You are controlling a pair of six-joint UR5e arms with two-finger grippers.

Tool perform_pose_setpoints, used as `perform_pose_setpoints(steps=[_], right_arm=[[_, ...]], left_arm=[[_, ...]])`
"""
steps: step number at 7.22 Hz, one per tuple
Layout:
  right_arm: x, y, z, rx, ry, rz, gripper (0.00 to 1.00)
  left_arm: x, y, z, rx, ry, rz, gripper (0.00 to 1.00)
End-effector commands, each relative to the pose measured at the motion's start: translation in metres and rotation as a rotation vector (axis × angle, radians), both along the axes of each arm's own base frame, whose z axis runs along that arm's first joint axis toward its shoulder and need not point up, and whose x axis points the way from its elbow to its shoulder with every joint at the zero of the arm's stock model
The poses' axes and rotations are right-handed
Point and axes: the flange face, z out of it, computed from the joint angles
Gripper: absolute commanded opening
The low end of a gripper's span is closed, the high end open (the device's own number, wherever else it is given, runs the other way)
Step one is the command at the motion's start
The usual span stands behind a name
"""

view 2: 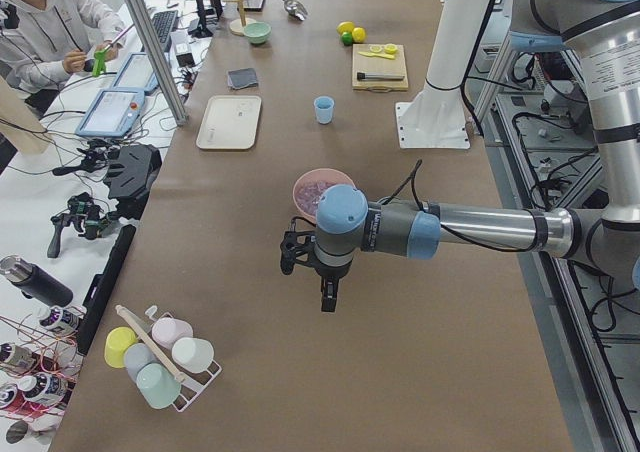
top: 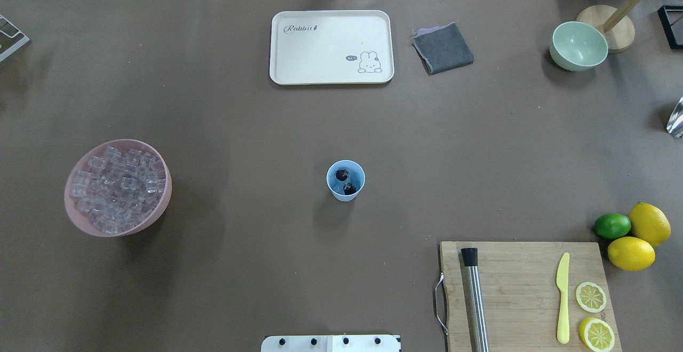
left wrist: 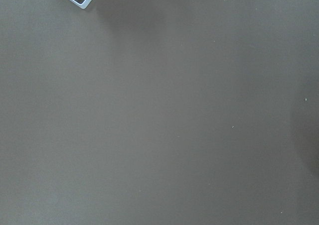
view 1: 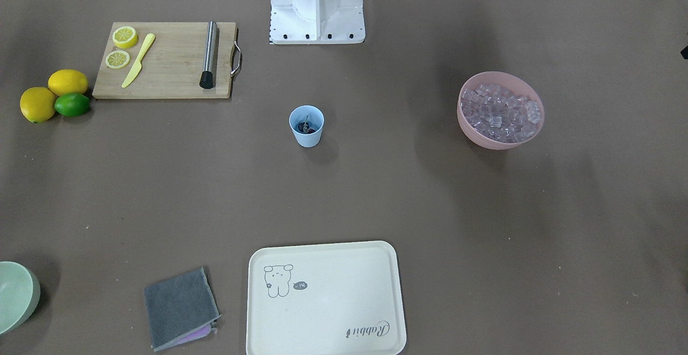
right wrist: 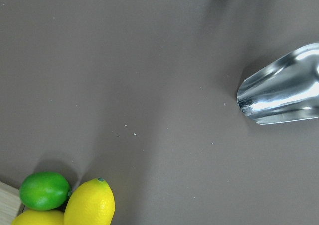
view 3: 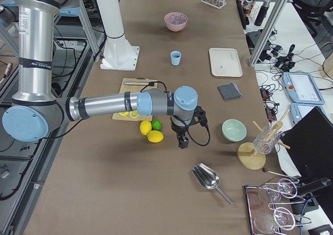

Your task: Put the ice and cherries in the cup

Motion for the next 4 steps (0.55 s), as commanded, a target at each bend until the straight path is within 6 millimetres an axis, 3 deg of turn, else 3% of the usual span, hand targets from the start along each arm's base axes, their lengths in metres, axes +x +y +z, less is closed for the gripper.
perform_pose_setpoints(steps=[1,4], right_arm=[[-0.0001,-0.0006,0.0021,-0.005,0.0,0.001,1.0],[-0.0001,0.0,0.0027,-0.007,-0.002,0.001,1.0]], left_arm=[[-0.0005,-0.0009,0.0055,-0.008,-0.008,0.0,0.97],[0.0002,-0.0019,0.0088,-0.014,0.001,0.0,0.97]])
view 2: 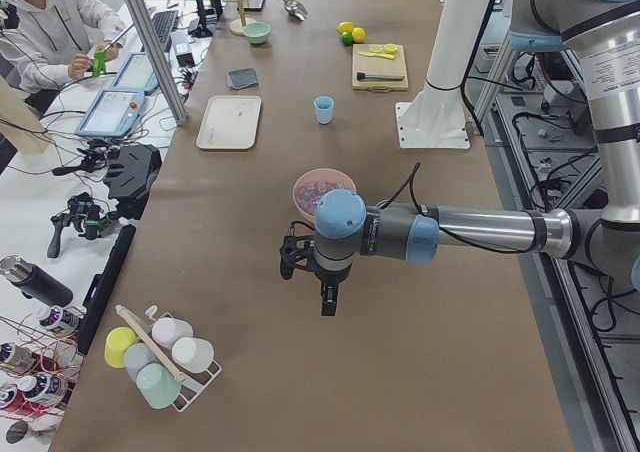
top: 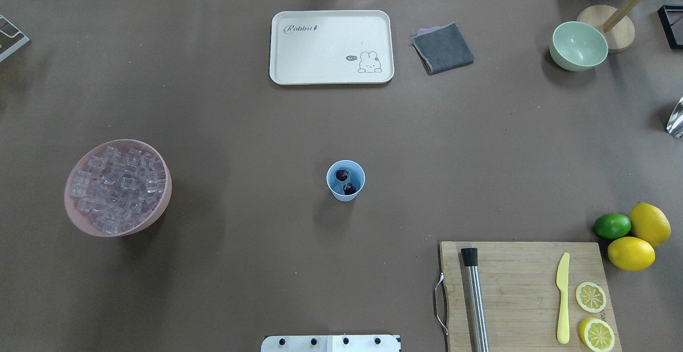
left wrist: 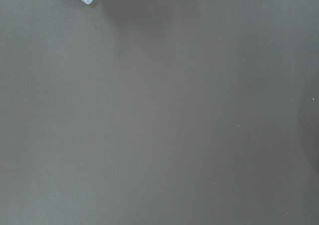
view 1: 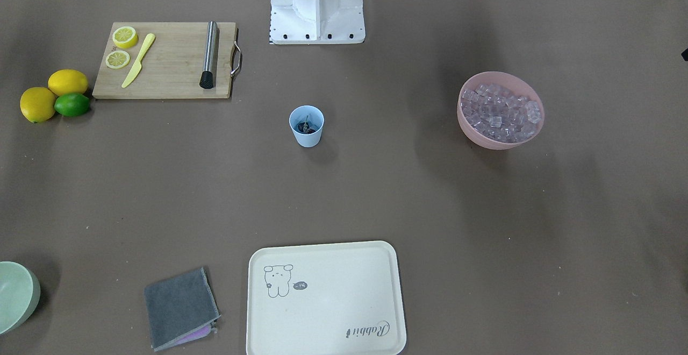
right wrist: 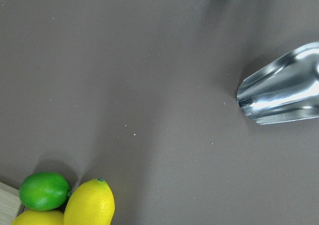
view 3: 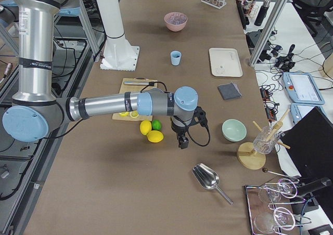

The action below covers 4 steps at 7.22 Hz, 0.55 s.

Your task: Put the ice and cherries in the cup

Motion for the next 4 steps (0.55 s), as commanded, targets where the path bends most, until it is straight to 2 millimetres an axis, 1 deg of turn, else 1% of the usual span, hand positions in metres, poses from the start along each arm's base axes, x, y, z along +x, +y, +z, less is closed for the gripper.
perform_pose_setpoints(steps=[1,2,3,4], right_arm=[[-0.0001,-0.0001,0.0004,-0.001,-0.001,0.0,1.0],[0.0,0.0005,-0.0012,0.002,-0.001,0.0,1.0],[0.0,0.0005,0.0003,-0.001,-0.001,0.0,1.0],[0.0,0.0005,0.001,-0.003,-0.001,0.0,1.0]], left_arm=[[0.0003,-0.0031,-0.0001,0.003,0.001,0.001,0.97],[0.0005,-0.0081,0.0006,0.004,0.001,0.001,0.97],[-0.0001,-0.0083,-0.0032,0.011,0.001,-0.002,0.97],[-0.0001,-0.0075,-0.0003,0.005,0.001,-0.002,0.97]])
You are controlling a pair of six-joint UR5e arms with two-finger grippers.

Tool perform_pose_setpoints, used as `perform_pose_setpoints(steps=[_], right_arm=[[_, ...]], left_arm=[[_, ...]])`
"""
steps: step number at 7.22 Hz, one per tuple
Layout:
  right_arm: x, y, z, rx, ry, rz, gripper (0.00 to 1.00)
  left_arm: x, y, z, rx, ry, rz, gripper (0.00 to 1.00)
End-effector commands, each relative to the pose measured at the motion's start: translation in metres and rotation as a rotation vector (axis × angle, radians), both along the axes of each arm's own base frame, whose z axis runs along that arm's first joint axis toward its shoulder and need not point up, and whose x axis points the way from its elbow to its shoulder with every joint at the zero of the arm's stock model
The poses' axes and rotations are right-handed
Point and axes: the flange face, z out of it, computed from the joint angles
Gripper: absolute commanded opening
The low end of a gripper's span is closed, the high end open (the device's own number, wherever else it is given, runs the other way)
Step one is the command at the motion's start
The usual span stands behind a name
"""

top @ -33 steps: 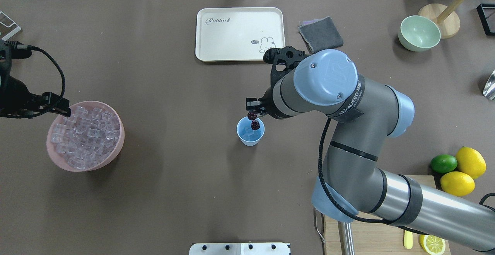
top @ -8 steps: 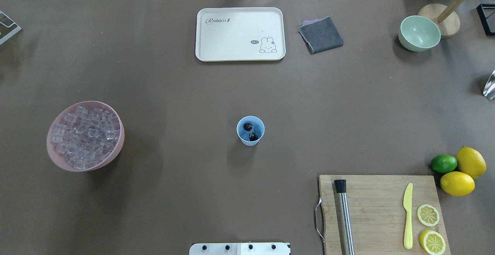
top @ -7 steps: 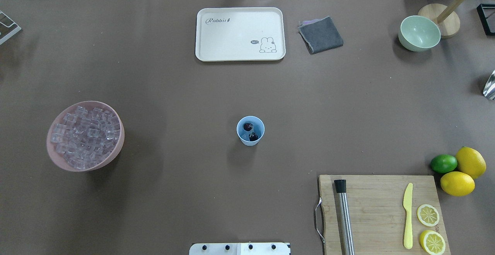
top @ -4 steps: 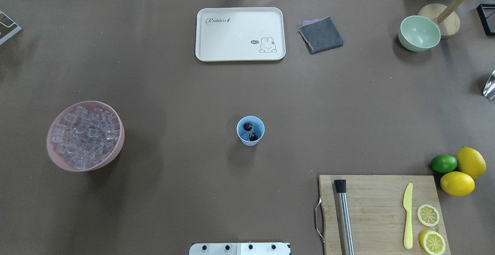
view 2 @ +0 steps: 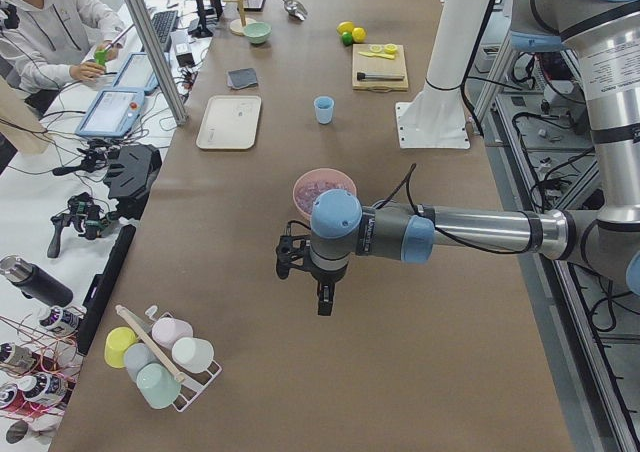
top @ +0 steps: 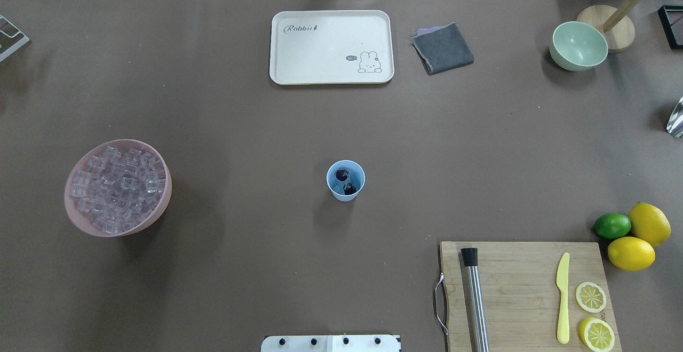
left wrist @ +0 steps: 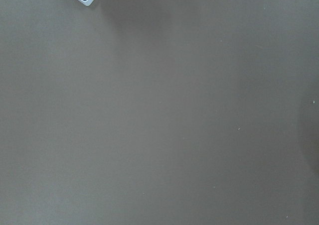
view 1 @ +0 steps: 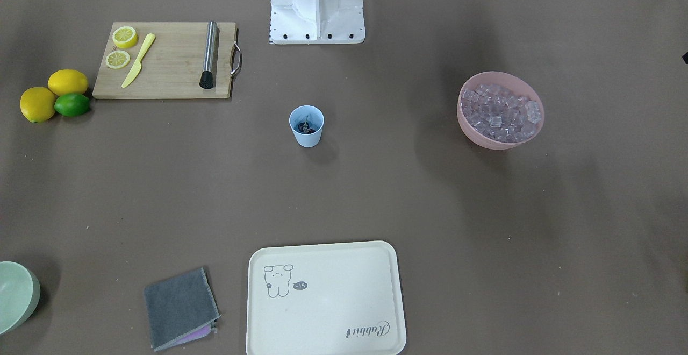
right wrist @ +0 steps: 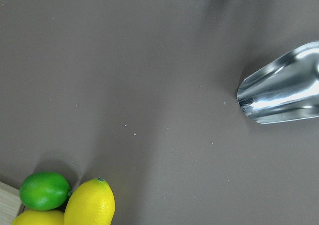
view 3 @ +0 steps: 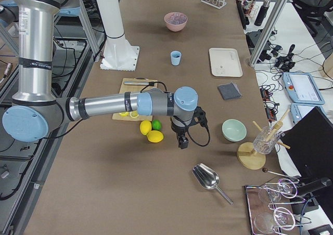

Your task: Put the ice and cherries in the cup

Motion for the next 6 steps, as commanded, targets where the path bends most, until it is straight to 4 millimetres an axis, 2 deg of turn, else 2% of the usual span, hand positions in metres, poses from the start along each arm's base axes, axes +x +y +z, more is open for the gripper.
perform_pose_setpoints(steps=[1,6], right_arm=[[0.0,0.0001,0.0002,0.001,0.0,-0.001,1.0],[0.0002,0.0027,0.0029,-0.003,0.0,-0.003,1.0]], left_arm=[[-0.0009,0.0015,-0.0049,0.008,0.0,-0.003,0.97],[-0.0004,0.0005,0.0002,0.0,-0.002,0.0,0.97]])
